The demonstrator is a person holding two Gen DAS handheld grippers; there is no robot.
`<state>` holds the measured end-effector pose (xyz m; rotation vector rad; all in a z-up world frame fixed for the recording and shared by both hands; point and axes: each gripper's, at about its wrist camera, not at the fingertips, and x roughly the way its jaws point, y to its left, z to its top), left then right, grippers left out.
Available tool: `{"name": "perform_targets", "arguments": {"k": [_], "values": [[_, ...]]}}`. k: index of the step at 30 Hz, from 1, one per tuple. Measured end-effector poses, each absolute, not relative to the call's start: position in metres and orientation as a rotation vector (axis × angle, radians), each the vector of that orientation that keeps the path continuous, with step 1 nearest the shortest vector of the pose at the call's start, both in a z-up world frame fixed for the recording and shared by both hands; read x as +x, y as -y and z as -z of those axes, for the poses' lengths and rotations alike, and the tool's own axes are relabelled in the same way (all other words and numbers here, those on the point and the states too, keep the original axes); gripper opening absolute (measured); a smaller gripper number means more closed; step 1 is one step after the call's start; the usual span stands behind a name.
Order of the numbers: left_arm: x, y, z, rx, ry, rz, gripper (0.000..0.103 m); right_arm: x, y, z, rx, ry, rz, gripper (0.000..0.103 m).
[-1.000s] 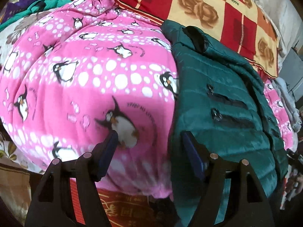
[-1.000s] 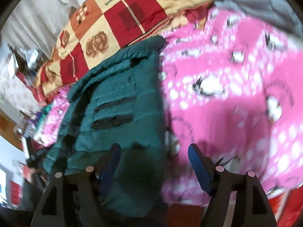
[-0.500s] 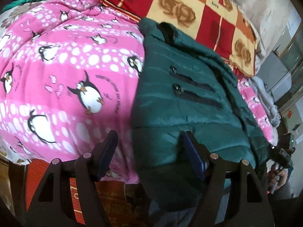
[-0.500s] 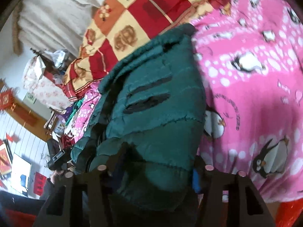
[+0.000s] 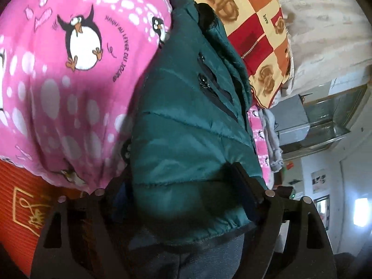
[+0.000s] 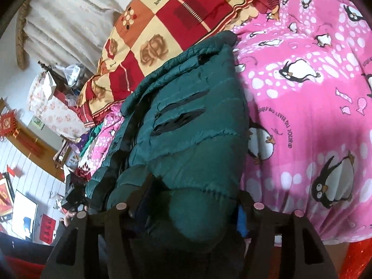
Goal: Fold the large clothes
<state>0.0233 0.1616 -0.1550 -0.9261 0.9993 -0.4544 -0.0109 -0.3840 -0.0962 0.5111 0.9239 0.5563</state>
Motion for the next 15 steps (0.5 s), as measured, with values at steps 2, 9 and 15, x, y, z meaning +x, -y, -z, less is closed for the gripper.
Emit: {"name": "perform_targets", "arguments": {"k": [2,9,15], "values": [[0.025,-0.161,0.152,-0.922,-0.983,0.467,0.081,-0.010,0.384,0.096,0.519,-0.925,-0.561,0.058],[0.029,-0.154,0.130,-0.912,-0.893,0.541,0.044,-0.010,0.387,0.093,0.543,-0.880,-0.617,0.047],[0.034,-0.152,0.127,-0.881,-0.913,0.513,0.044,-0.008,0.385,0.092,0.509,-0.857,-0.632,0.035]]}}
